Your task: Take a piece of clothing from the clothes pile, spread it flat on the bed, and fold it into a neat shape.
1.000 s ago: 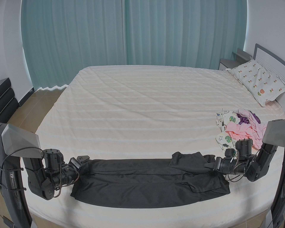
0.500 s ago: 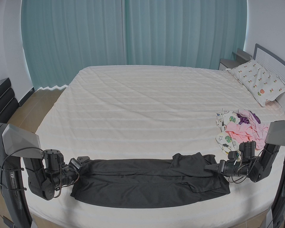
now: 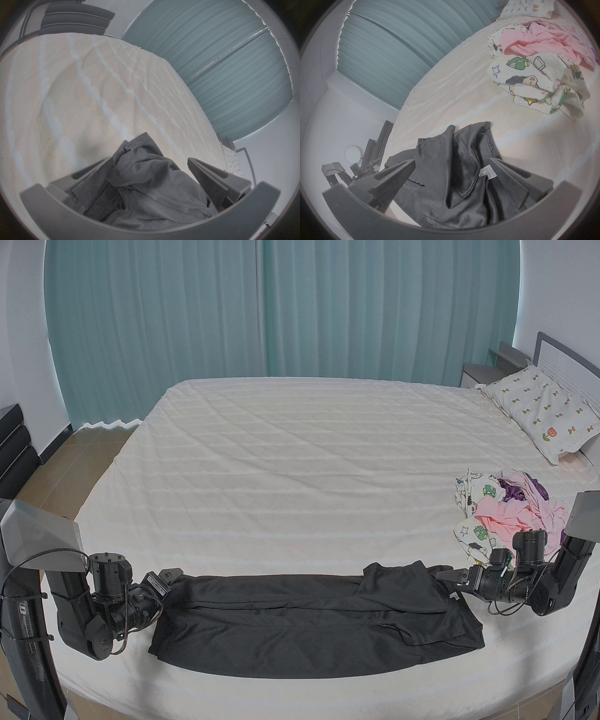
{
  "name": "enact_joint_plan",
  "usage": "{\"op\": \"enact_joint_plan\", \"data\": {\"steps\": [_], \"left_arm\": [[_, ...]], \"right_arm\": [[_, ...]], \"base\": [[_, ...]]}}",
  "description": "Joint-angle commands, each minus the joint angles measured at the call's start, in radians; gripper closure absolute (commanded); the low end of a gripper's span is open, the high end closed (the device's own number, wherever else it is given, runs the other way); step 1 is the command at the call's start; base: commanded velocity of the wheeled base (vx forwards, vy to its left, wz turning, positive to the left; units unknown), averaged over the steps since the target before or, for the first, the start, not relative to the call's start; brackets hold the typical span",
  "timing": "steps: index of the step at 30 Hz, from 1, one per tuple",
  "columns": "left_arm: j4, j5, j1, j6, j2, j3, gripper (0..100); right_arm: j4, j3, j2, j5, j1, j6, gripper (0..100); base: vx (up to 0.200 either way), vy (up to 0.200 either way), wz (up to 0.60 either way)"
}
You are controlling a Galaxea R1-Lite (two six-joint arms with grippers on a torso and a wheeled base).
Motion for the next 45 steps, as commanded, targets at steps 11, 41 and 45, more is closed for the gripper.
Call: {"op": "enact_joint_plan", "data": {"steps": [11, 41, 45], "left_arm": [[0.200, 0.033, 0.018, 0.144, -0.111, 0.003, 0], [0.242, 0.032, 0.010, 0.021, -0.116, -0.081, 100], [0.242, 0.033, 0.006, 0.013, -0.116, -0.081, 100]], "right_arm": [[-0.002, -0.009, 0.020, 0.002, -0.009, 0.000, 0], [0.029, 0.042, -0.098, -0.214, 0.095, 0.264, 0], [0.035, 0.092, -0.118, -0.299, 0.144, 0.336, 0]], "base": [[0.000, 0.000, 0.00], [0.000, 0.000, 0.00], [0.000, 0.000, 0.00]]}}
